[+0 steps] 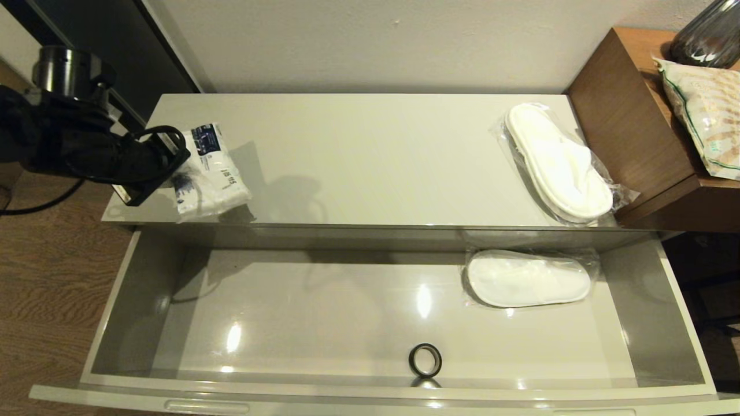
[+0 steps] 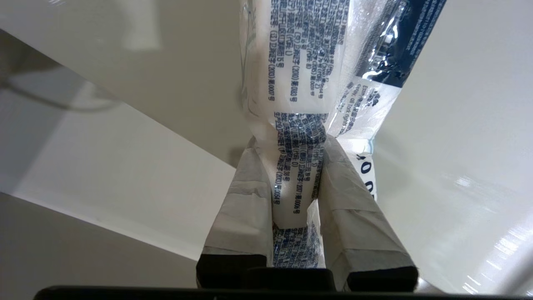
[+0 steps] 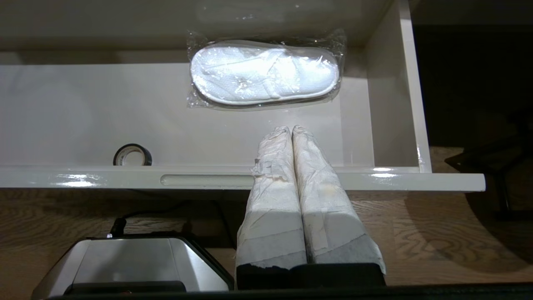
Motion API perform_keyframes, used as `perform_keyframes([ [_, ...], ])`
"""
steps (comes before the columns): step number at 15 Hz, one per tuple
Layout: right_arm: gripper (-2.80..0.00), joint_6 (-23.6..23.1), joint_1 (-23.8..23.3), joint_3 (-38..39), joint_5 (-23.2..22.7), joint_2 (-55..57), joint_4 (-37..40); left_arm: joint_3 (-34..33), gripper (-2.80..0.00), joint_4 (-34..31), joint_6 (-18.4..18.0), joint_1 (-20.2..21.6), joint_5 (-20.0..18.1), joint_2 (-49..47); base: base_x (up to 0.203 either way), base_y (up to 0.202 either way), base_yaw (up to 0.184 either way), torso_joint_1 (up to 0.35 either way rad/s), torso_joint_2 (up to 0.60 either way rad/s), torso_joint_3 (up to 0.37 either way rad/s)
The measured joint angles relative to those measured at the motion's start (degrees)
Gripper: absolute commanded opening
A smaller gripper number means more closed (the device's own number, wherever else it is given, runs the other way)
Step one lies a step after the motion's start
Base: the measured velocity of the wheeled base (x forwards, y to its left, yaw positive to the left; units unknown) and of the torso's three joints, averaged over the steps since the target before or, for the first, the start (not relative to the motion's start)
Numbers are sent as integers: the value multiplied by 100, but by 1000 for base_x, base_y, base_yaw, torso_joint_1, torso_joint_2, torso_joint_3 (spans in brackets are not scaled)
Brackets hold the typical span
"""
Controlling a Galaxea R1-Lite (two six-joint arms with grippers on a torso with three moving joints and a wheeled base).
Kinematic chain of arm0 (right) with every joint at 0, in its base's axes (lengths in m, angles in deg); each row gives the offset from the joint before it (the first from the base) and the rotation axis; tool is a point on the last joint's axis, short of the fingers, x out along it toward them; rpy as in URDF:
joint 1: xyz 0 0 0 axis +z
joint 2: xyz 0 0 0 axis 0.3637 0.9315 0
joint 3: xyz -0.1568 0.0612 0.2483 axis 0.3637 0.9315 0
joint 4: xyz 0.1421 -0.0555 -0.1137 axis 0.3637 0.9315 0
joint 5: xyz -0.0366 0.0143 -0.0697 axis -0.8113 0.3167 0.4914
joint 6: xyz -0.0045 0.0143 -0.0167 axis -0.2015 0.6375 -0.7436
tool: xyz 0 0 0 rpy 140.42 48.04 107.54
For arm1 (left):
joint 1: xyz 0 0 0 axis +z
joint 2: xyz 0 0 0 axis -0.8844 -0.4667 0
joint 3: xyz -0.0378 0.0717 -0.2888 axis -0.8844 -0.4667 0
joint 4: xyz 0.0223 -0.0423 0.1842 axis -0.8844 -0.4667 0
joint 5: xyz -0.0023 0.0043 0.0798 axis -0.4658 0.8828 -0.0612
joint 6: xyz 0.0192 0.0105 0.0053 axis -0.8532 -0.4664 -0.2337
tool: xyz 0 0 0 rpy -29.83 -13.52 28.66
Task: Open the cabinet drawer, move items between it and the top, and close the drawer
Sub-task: Pick up the tissue on the table, then put the tissue in the drawer
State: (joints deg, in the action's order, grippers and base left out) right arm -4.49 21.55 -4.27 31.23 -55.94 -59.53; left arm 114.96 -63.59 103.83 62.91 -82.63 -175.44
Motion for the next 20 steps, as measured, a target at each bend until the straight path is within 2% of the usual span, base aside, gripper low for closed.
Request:
perform_keyframes([
  [4,-280,0,2,-2,-2,0,2,-67,-280,-701,-86,-354,-320,678,0,0,0,0,0,0],
  [7,-280,0,2,-2,-1,0,0,-345,-280,-904,-325,-538,-430,1052,0,0,0,0,0,0],
  [8,-280,0,2,-2,-2,0,0,-497,-280,-890,-522,-621,-449,1163,0,0,0,0,0,0],
  [11,-280,1,2,-2,-2,0,0,-1550,-280,-872,-1255,-1130,-455,1597,0,0,0,0,0,0],
  [12,-280,0,0,-2,-2,0,0,-1864,-280,-866,-1408,-1345,-457,1740,0,0,0,0,0,0],
  [14,-280,0,2,-2,-1,0,1,-2505,-280,-853,-1451,-1780,-424,1968,0,0,0,0,0,0],
  [16,-280,0,2,-2,-2,0,0,-3112,-280,-691,-1414,-2018,-383,2092,0,0,0,0,0,0],
  [20,-280,0,2,-2,1,0,-1,-4273,-280,686,-1488,-2126,-378,1960,0,0,0,0,0,0],
])
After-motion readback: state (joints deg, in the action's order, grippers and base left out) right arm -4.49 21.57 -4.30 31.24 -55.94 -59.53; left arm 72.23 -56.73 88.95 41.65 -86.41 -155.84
